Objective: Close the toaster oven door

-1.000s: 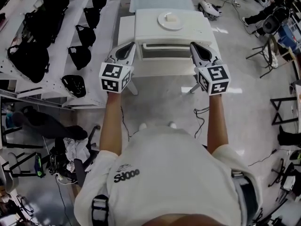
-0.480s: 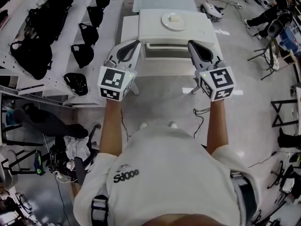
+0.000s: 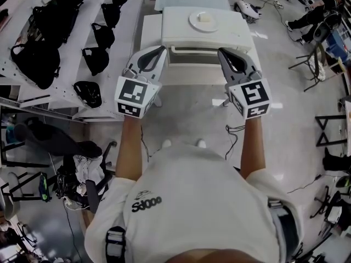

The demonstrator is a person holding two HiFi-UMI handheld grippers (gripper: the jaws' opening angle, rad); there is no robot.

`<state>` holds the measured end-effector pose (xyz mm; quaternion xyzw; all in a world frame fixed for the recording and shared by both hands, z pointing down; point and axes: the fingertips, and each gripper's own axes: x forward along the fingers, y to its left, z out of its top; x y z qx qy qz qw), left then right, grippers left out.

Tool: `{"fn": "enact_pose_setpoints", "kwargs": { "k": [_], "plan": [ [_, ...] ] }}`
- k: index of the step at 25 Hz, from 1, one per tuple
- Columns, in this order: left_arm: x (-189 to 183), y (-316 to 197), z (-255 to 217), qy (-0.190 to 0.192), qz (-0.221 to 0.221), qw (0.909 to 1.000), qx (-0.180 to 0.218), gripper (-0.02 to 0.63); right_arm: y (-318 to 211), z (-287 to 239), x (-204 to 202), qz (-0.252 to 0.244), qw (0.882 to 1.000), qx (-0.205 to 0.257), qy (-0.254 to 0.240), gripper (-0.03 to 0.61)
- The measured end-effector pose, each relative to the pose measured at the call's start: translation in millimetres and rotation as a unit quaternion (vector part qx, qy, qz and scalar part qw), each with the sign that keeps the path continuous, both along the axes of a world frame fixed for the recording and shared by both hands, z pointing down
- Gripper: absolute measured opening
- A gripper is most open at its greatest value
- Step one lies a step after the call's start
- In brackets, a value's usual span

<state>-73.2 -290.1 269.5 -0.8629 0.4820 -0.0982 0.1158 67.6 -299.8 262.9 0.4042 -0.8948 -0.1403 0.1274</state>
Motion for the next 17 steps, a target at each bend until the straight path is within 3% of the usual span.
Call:
{"fn": "enact_pose_setpoints", "kwargs": {
  "k": [7,17],
  "plan": [
    [0.3,6.9,-0.8,0.005,-0.001,0.9998,0.017,0.018,2.9,3.1,-2.7,-0.01,1.0,-0.012,-0.013,0.008],
    [0.4,9.0,7.9,0.008,0.004,0.9999,0.006,0.018,2.0,11.5,-4.3,-0.007,1.0,-0.019,-0.012,0.008]
  ]
}}
